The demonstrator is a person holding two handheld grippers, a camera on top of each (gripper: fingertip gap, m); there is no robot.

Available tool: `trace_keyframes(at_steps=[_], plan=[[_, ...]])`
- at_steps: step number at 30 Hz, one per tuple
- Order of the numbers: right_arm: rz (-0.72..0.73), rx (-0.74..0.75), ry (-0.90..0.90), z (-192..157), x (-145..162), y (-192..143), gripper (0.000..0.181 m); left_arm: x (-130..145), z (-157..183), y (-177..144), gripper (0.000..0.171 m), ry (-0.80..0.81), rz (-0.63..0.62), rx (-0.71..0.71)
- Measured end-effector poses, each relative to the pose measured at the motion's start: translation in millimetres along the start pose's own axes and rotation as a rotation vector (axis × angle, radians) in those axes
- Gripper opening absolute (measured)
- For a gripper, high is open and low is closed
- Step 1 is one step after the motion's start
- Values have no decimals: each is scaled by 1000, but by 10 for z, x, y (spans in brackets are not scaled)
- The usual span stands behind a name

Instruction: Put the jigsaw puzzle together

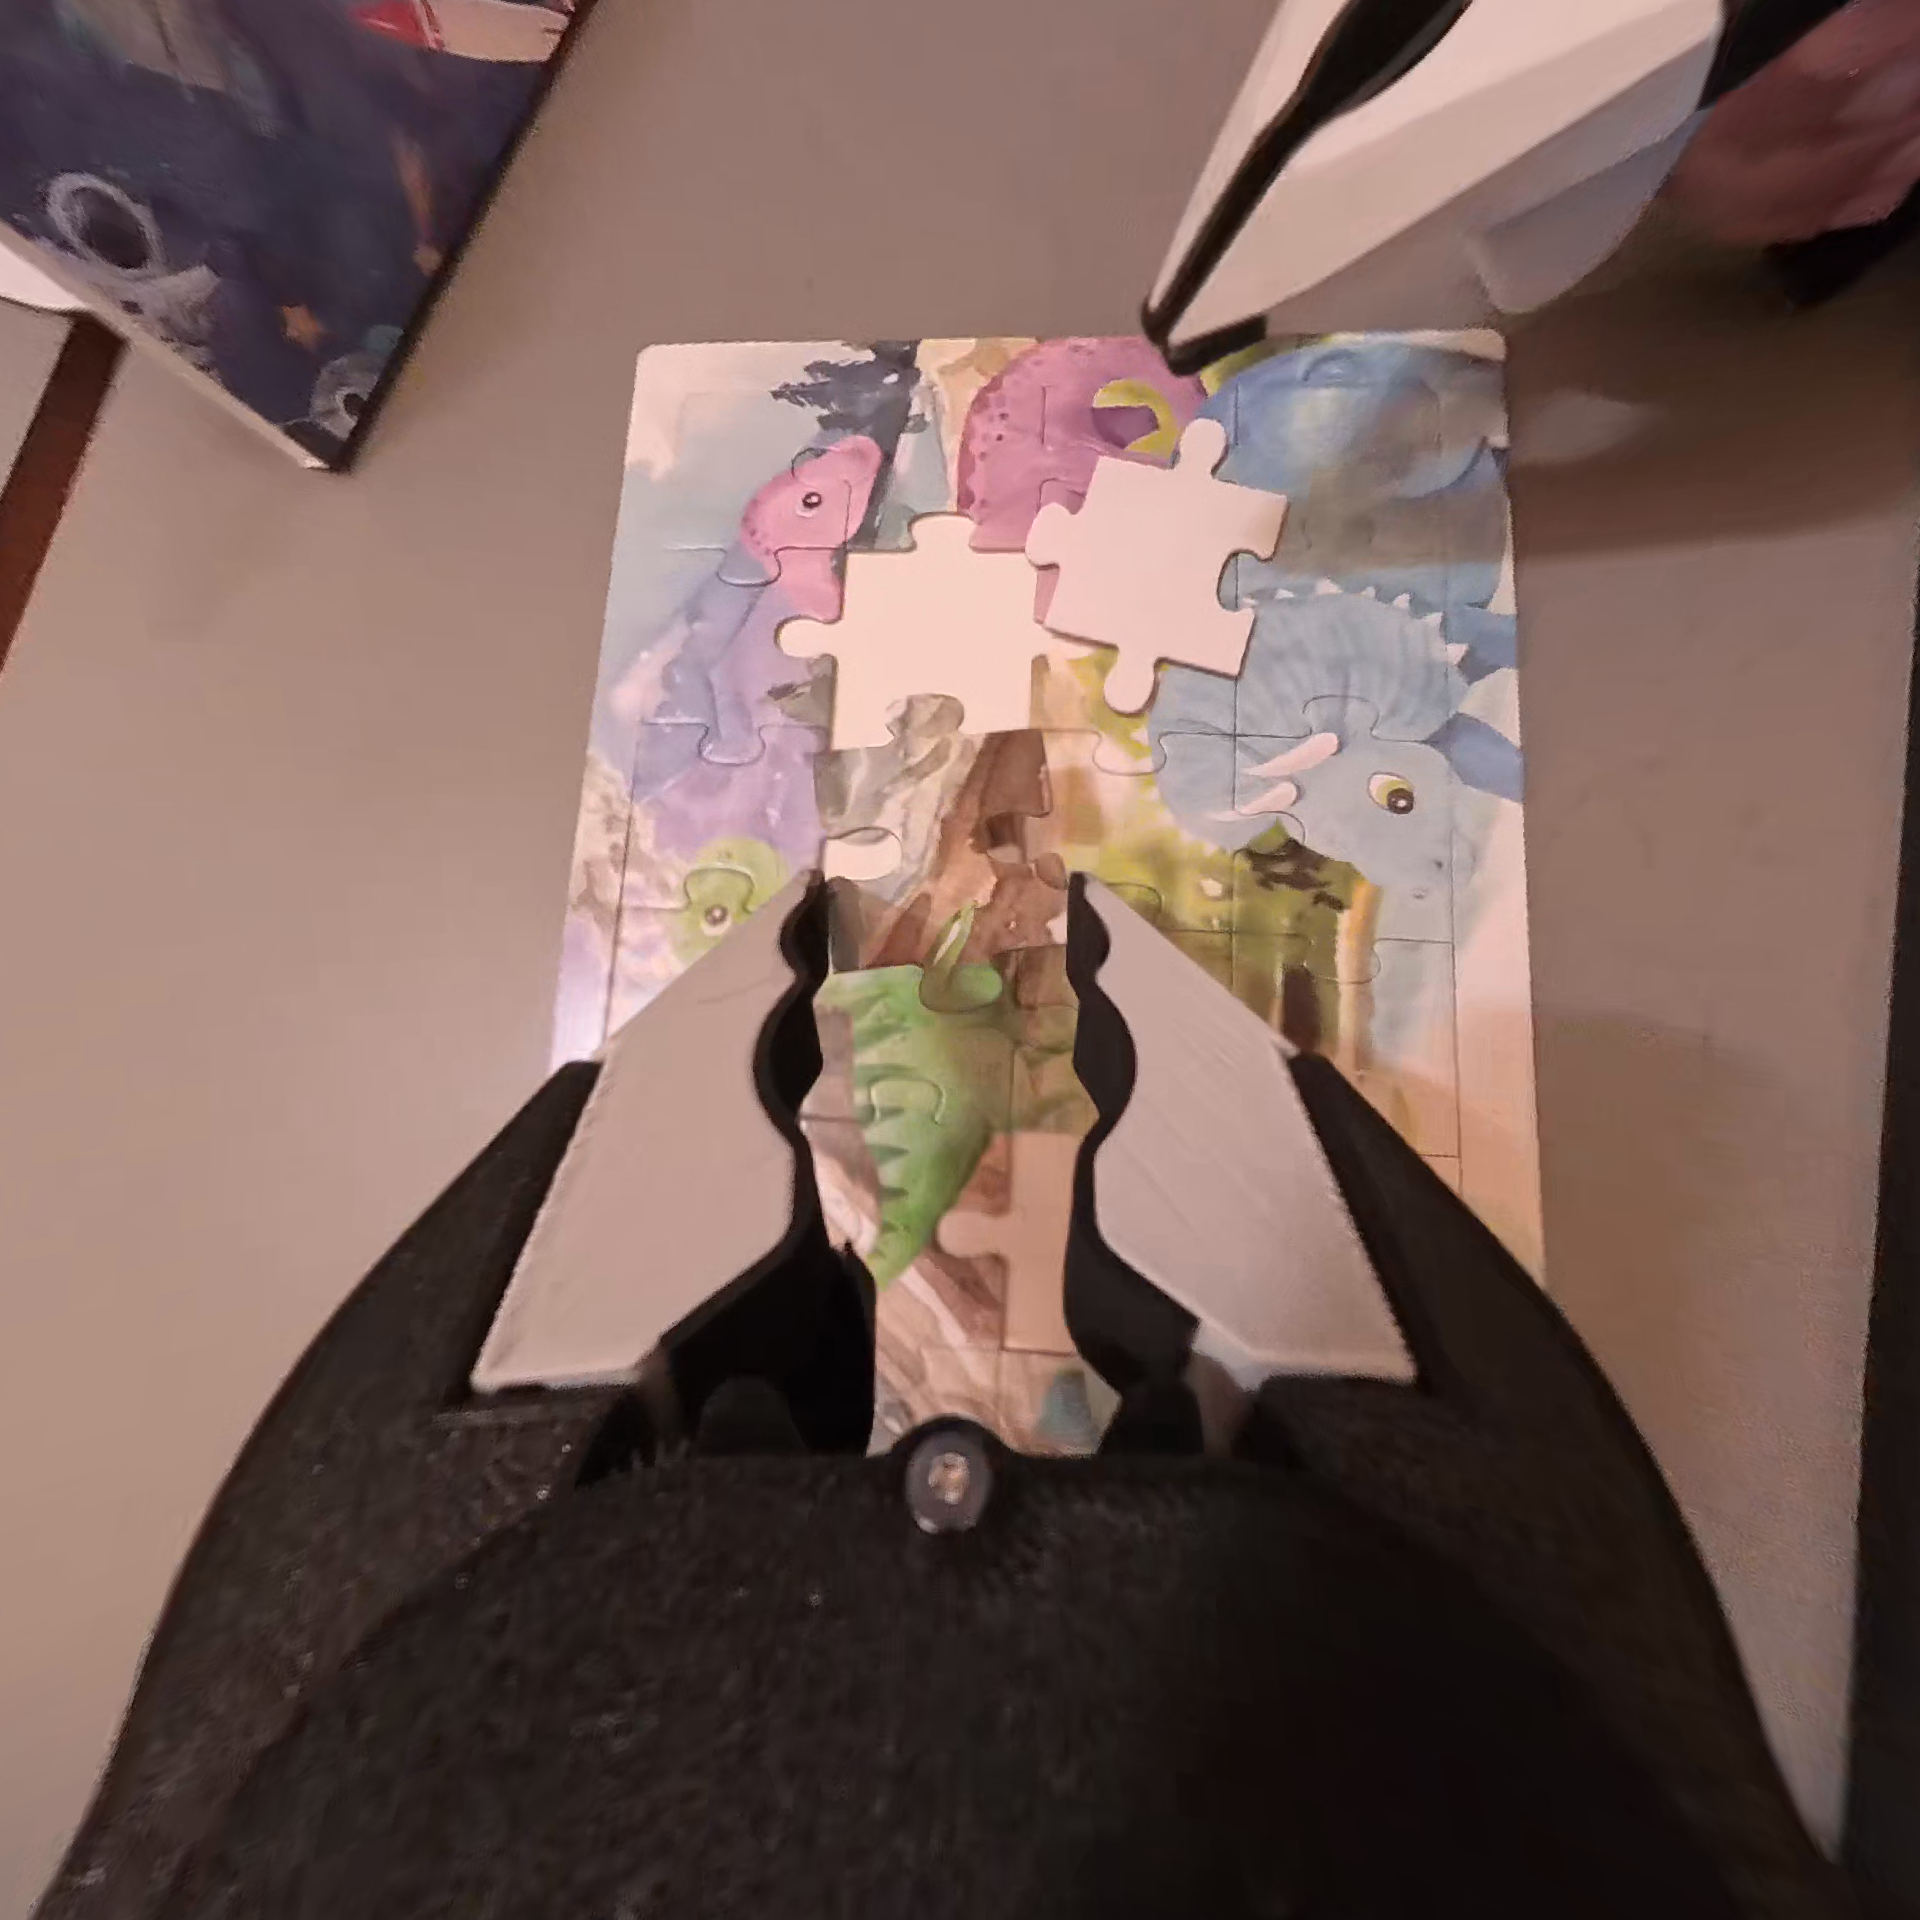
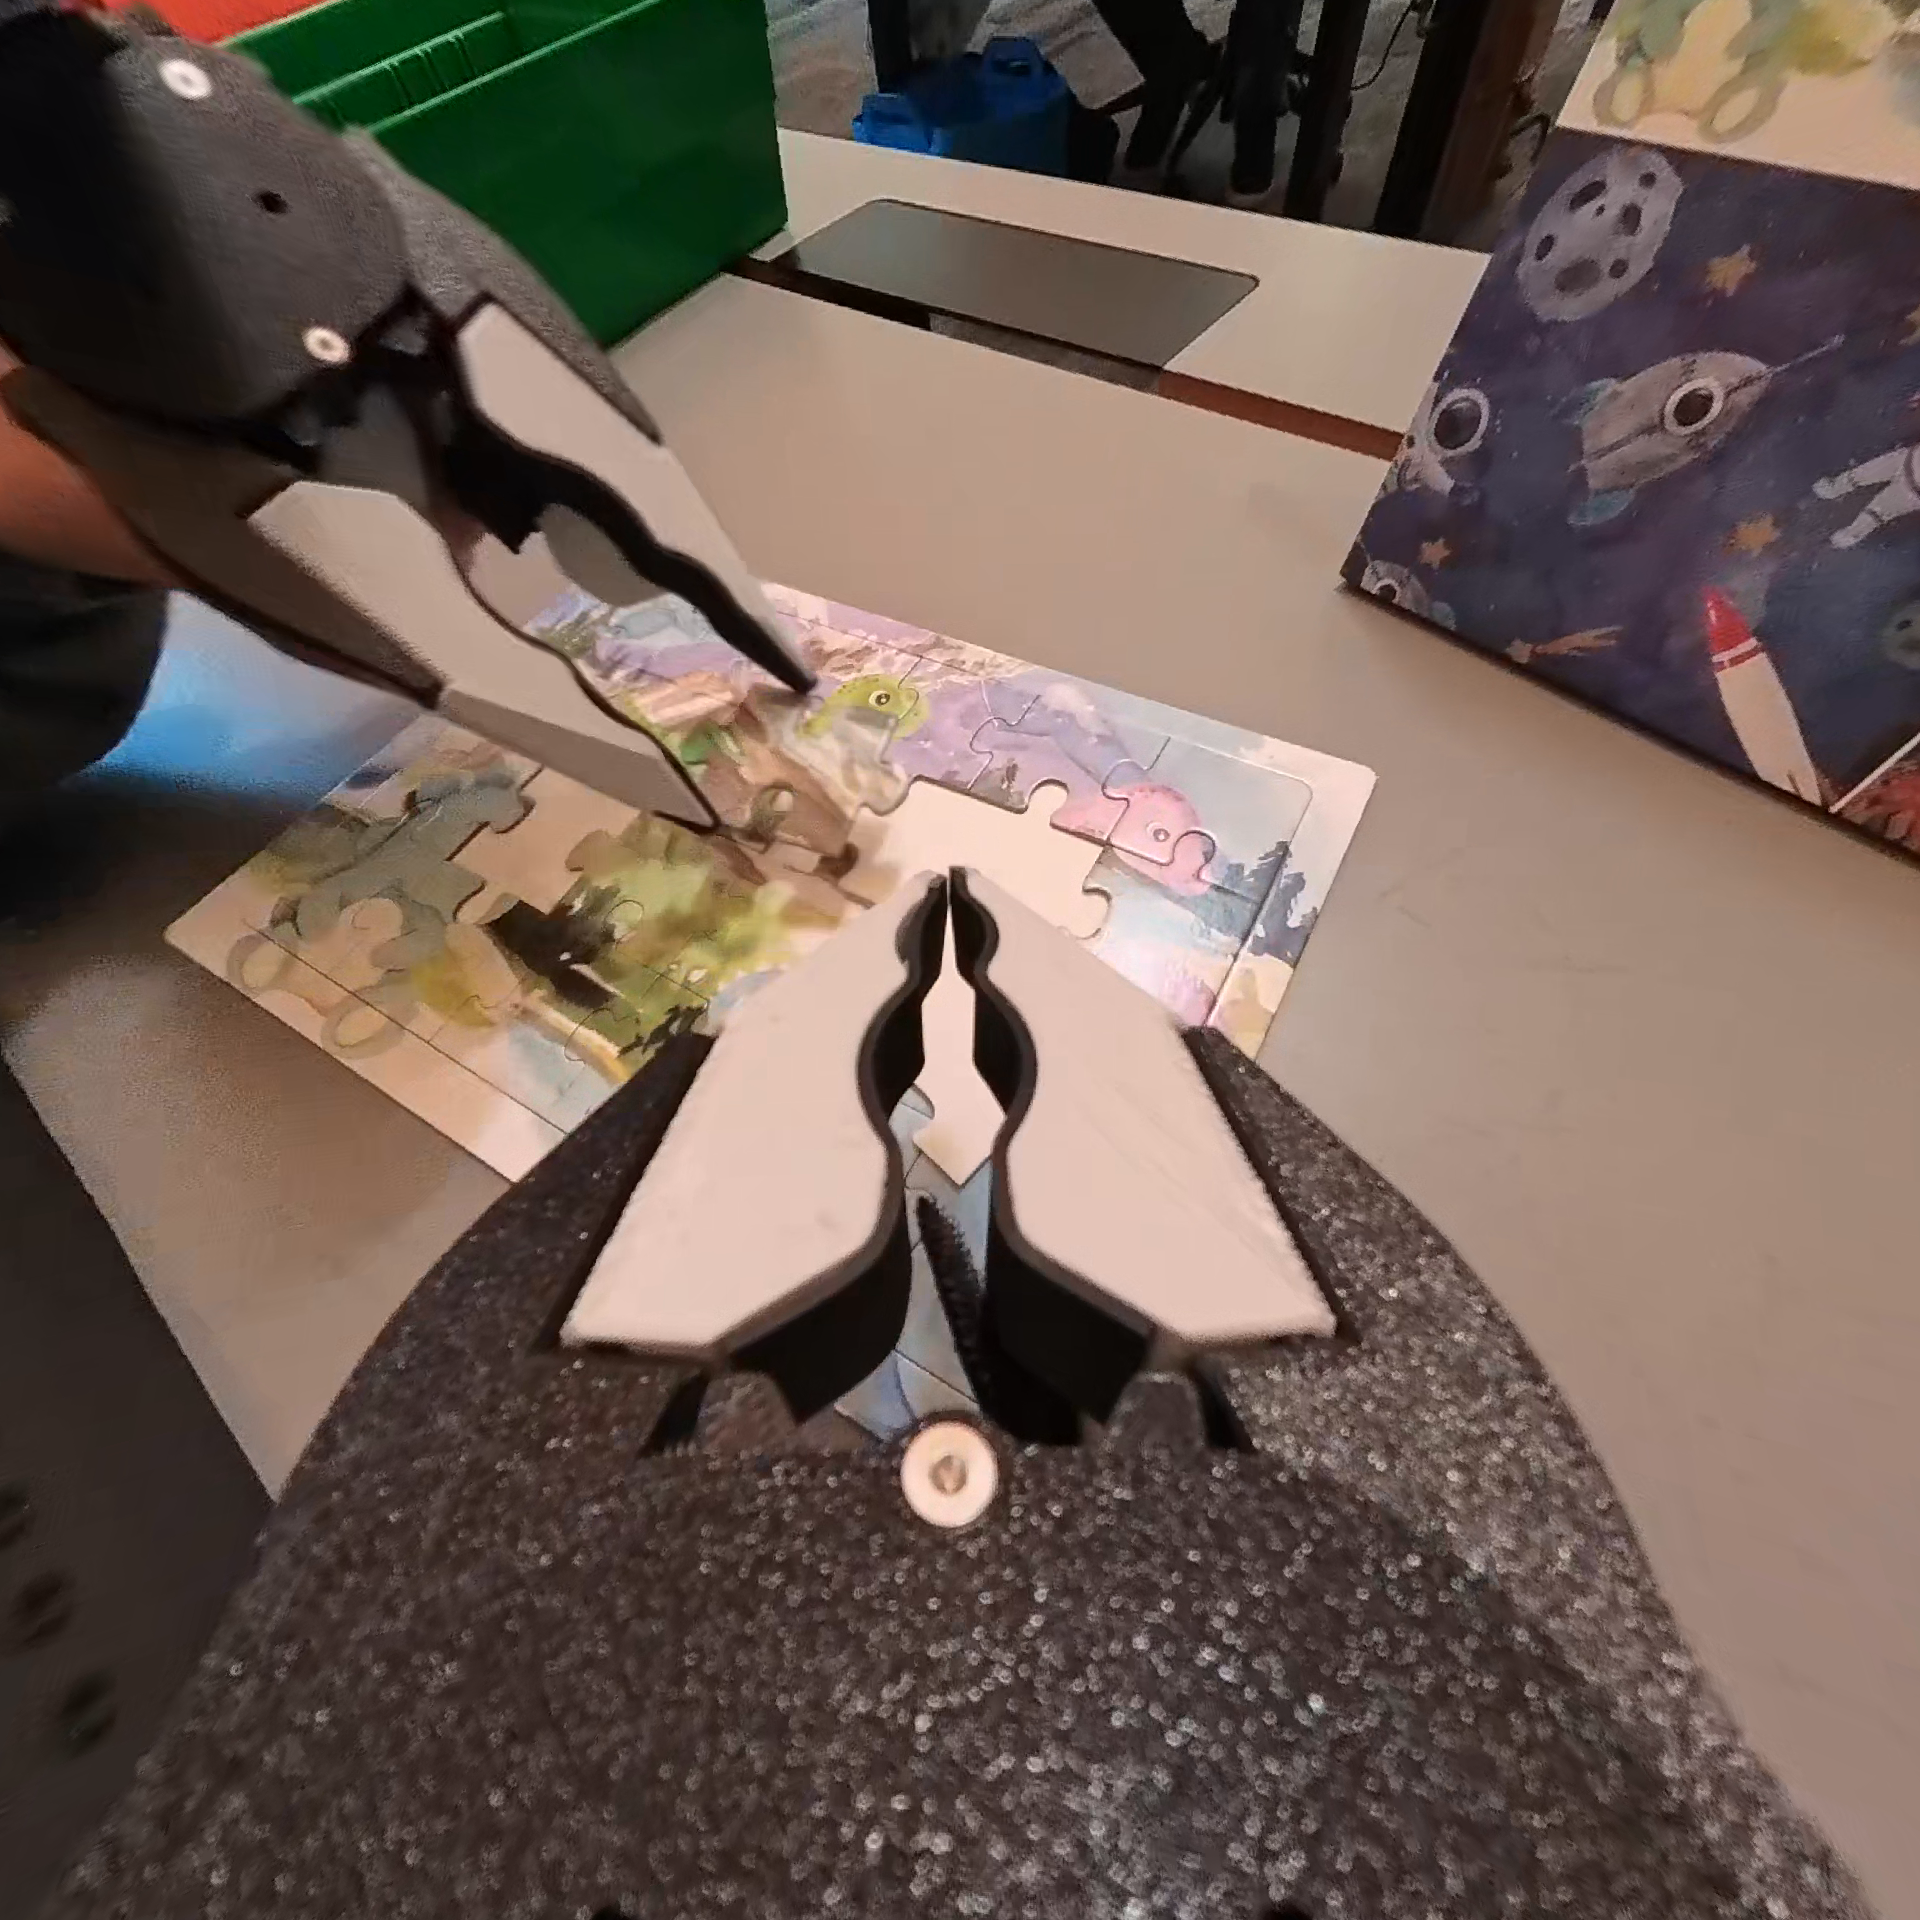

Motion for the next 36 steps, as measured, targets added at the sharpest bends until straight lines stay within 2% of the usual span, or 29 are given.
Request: trace_keyframes(at_steps=[5,10,22,26,29,30,34,36], plan=[[-21,-9,-1,-1,30,32,0,-19,-60,144,46,67,-36,80],[-67,-19,-14,-21,96,72,0,87,-48,235,46,152,-83,100],[-166,-30,-82,-89,241,145,0,125,-108,264,47,71,2,185],[-176,-46,-99,-157,238,152,1,119,-125,222,55,9,88,223],[-180,-130,-63,-285,153,231,0,100,-164,50,54,-44,176,188],[-202,-158,-53,-319,131,294,0,134,-194,-16,50,-62,182,157],[-301,-166,-86,-330,82,651,0,351,-323,-270,13,-149,184,23],[-362,-151,-131,-307,123,804,0,429,-389,-367,4,-218,207,-61]])
Point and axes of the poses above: each gripper's, where its closed fingertips meet, y out along the fingers, x out of its underside, z = x × y across the jaws, the point moved 5 cm from there along -y, back along the fingers, and after that the axes turned 11 degrees about z, right-handed, at the moved point
